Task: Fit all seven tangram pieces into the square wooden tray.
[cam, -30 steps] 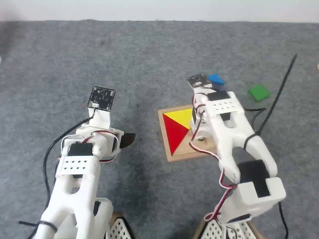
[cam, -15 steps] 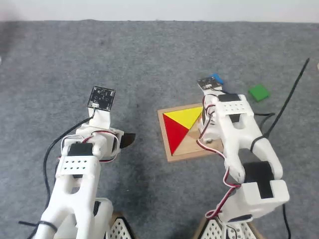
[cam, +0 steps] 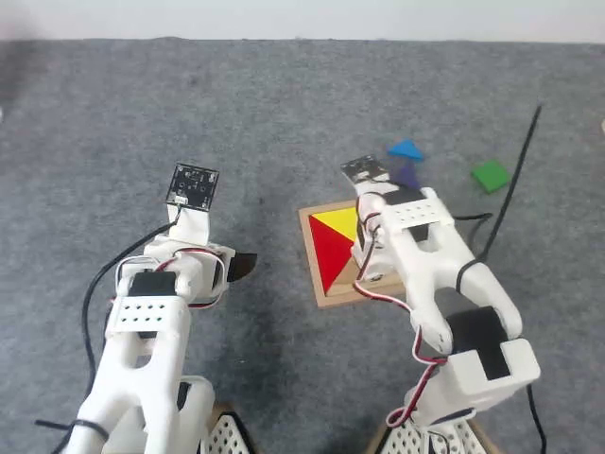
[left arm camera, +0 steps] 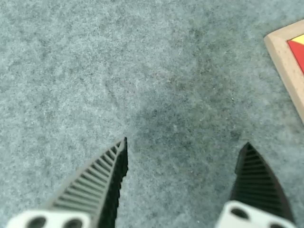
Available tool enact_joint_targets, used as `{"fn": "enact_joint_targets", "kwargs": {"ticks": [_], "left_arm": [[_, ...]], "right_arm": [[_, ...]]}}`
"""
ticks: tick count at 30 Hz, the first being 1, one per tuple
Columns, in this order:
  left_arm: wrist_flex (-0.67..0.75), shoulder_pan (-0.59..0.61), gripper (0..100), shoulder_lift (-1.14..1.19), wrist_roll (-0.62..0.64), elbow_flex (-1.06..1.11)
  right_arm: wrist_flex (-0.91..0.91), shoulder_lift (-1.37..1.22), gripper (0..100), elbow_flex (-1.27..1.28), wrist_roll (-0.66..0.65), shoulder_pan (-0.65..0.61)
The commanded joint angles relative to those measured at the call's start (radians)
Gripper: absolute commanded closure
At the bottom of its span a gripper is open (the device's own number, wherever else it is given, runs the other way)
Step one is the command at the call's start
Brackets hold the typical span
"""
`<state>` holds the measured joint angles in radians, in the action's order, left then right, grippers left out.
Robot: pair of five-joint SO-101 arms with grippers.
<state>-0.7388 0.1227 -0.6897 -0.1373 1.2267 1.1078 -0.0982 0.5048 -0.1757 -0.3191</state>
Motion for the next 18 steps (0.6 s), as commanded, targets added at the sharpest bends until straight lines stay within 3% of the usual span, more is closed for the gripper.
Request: {"fn": "enact_joint_targets", "kwargs": {"ticks": [1,13,18], "left_arm": [[0.021,0.003,65,-0.025,-0.008,-0.005],[0.021,0.003,65,-0.025,-0.008,-0.005],[0.021,0.003,65,-0.025,-0.008,-0.005]], "right_arm": [[0.007,0.042,69.9,-0.005,0.011,0.001],[0.013,0.058,69.9,-0.014,0.015,-0.002],[0.074,0.189,69.9,-0.006,0.015,0.056]]}}
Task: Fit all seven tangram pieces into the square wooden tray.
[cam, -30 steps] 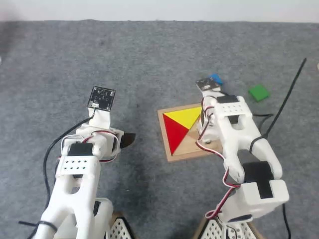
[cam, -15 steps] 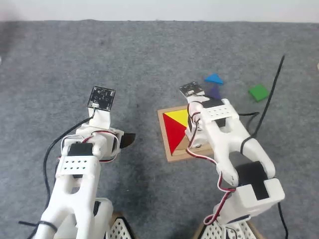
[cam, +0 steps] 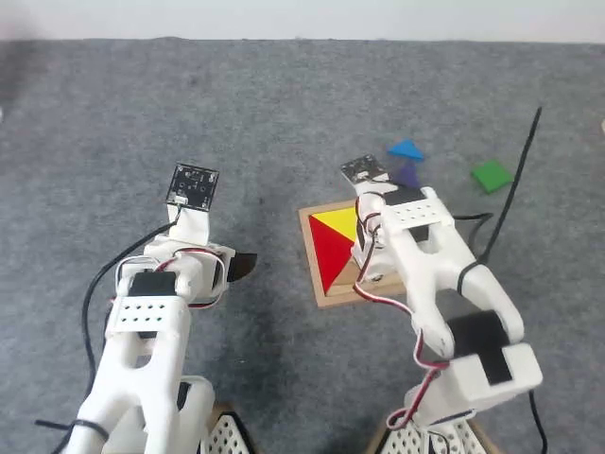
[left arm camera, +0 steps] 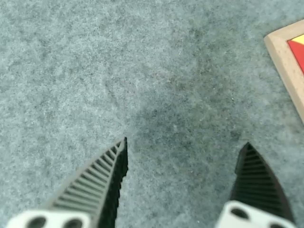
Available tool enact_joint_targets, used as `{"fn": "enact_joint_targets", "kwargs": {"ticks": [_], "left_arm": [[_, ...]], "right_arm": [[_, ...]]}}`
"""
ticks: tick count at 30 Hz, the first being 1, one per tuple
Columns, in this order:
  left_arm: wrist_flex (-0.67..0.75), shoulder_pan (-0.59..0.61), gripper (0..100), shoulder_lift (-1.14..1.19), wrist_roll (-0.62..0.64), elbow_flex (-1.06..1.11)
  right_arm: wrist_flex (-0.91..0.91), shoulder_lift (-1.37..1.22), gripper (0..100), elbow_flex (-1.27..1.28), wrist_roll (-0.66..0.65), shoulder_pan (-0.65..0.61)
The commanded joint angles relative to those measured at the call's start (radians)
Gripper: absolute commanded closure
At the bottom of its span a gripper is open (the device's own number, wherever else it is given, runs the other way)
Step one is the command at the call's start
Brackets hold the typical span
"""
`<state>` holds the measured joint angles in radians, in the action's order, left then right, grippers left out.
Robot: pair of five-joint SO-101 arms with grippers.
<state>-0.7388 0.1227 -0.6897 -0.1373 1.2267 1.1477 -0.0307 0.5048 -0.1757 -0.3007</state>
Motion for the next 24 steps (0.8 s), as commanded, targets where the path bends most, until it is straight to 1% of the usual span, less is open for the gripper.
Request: {"fn": "enact_joint_targets", "kwargs": {"ticks": [1,4,5,7,16,24], "left_arm": [[0.021,0.003,65,-0.025,-0.008,-0.005],[0.021,0.002,65,-0.025,-0.008,-0.005],[0.021,0.002,65,-0.025,-0.008,-0.005],[0.021,0.003,65,-0.025,-0.008,-0.005],[0.021,0.003,65,-0.025,-0.008,-0.004],[0.021,0.003,65,-0.025,-0.008,-0.004]], "right_arm": [[0.051,0.16,69.9,-0.003,0.015,0.036],[0.065,0.259,69.9,0.068,0.012,-0.054],[0.042,0.275,69.9,0.1,0.012,-0.087],[0.001,0.272,69.9,0.132,0.012,-0.11],[-0.038,0.093,69.9,0.097,0.012,-0.108],[-0.05,0.067,69.9,0.069,0.008,-0.105]]}}
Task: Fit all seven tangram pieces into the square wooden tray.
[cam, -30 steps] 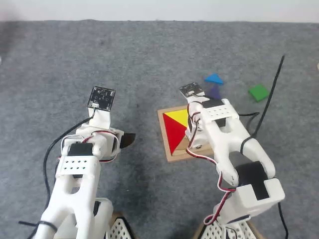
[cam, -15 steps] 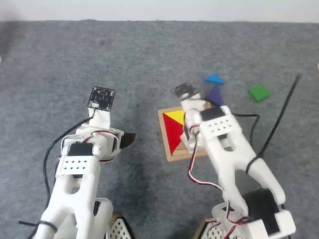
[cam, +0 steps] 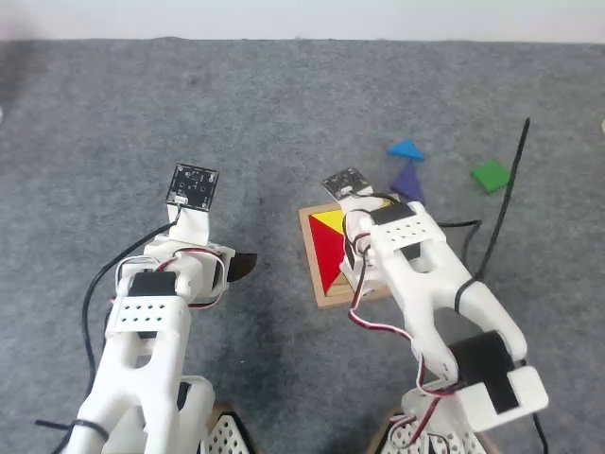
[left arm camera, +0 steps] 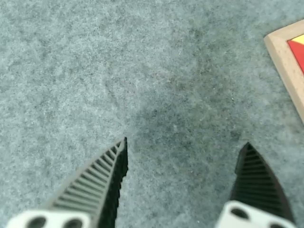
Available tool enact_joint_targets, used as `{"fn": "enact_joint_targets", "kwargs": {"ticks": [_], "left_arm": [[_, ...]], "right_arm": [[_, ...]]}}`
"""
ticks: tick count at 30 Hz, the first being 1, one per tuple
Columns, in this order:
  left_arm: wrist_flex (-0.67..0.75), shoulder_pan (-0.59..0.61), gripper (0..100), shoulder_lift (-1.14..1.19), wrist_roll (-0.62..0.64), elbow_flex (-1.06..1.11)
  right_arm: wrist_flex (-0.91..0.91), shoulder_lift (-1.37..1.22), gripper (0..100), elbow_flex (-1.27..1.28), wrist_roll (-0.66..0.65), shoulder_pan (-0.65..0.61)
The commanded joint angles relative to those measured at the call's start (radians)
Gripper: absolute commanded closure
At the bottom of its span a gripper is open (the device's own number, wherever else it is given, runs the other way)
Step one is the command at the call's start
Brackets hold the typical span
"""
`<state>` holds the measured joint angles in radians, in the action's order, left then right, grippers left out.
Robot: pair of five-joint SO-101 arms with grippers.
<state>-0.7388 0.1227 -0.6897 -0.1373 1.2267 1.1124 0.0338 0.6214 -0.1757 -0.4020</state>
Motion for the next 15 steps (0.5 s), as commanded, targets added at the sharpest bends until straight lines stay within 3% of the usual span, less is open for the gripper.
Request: {"fn": "enact_joint_targets", "kwargs": {"ticks": [1,15], "left_arm": [[0.021,0.003,65,-0.025,-0.008,-0.004],[0.021,0.003,65,-0.025,-0.008,-0.004]], "right_arm": [[-0.025,0.002,69.9,-0.048,0.008,-0.004],[-0.065,-0.134,69.9,-0.14,0.009,0.051]]}}
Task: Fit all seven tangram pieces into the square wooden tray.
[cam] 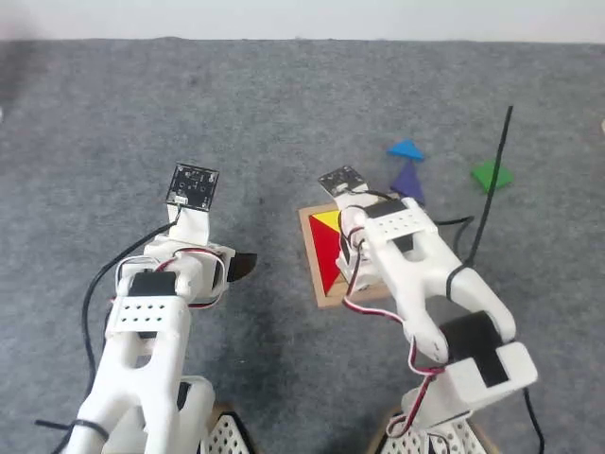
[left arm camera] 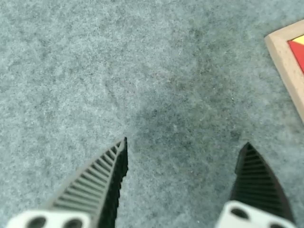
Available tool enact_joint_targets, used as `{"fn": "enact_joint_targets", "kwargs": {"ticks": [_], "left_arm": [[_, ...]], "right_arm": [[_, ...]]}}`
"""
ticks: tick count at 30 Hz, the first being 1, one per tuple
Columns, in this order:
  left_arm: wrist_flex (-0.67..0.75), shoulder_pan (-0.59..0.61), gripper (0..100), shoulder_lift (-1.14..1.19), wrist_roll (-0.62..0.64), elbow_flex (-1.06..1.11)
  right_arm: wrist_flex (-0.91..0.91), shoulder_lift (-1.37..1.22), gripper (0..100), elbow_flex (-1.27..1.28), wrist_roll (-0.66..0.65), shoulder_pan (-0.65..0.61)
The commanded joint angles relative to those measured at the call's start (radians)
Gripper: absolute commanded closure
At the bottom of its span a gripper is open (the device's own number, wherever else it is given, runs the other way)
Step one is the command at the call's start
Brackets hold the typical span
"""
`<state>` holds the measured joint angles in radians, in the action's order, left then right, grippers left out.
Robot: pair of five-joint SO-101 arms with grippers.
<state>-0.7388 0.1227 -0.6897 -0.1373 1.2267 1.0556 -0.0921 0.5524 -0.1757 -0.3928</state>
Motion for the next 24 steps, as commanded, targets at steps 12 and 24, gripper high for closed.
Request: {"fn": "enact_joint_targets", "kwargs": {"ticks": [12,24], "left_arm": [[0.021,0.003,65,-0.025,-0.008,-0.004],[0.021,0.003,65,-0.025,-0.008,-0.004]], "right_arm": [[0.054,-0.013,69.9,-0.172,0.003,0.168],[0.088,-0.004,69.9,-0.195,0.011,0.17]]}}
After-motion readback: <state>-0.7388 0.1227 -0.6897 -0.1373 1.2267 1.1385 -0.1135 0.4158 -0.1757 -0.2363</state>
